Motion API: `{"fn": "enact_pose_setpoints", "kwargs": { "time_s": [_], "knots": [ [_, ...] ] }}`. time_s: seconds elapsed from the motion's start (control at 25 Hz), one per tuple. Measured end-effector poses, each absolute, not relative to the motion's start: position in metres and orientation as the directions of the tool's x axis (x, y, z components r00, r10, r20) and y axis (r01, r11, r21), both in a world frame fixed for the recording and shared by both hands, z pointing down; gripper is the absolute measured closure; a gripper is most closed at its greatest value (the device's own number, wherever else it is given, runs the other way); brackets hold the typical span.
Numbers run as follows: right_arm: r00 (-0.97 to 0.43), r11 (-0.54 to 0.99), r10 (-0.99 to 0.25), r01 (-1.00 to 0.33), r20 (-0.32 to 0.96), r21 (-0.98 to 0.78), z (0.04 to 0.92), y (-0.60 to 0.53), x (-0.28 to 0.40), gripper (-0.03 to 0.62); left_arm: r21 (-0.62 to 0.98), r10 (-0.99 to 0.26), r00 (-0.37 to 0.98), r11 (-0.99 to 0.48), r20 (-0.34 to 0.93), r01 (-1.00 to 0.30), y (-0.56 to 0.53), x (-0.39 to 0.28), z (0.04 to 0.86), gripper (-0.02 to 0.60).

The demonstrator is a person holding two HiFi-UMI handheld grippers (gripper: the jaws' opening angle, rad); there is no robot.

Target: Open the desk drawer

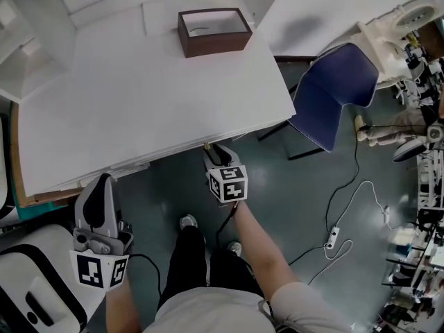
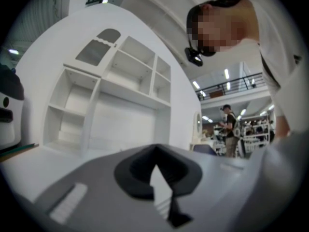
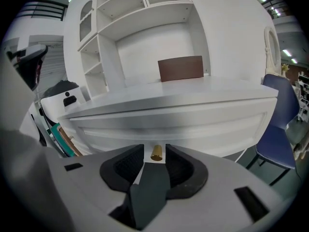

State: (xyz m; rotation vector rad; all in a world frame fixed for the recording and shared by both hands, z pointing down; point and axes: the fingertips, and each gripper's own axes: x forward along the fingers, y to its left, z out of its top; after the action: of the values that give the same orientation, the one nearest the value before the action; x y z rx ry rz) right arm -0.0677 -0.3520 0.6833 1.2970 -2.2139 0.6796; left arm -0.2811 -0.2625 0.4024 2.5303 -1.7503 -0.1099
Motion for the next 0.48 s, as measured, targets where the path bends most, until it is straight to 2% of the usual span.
{"fn": "enact_pose_setpoints", "kwargs": {
  "time_s": [0.2, 0.32, 0.48],
  "knots": [
    [-0.413, 0.418, -0.634, -0.894, 0.654, -0.160, 0.699, -0.356, -0.070, 0.453, 0.092, -0.941, 0.337, -0.337, -0.013, -0.937, -0.259, -0.290, 0.406, 0.577],
    [-0.394, 0.410, -0.637, -0.901, 0.663, -0.141, 0.702, -0.359, -0.069, 0.506, 0.094, -0.945, 0.328, -0.326, -0.004, -0.941, -0.257, -0.295, 0.409, 0.577],
    [-0.395, 0.412, -0.637, -0.900, 0.661, -0.141, 0.702, -0.359, -0.070, 0.516, 0.096, -0.947, 0.323, -0.321, -0.003, -0.942, -0.256, -0.296, 0.410, 0.577]
  ]
}}
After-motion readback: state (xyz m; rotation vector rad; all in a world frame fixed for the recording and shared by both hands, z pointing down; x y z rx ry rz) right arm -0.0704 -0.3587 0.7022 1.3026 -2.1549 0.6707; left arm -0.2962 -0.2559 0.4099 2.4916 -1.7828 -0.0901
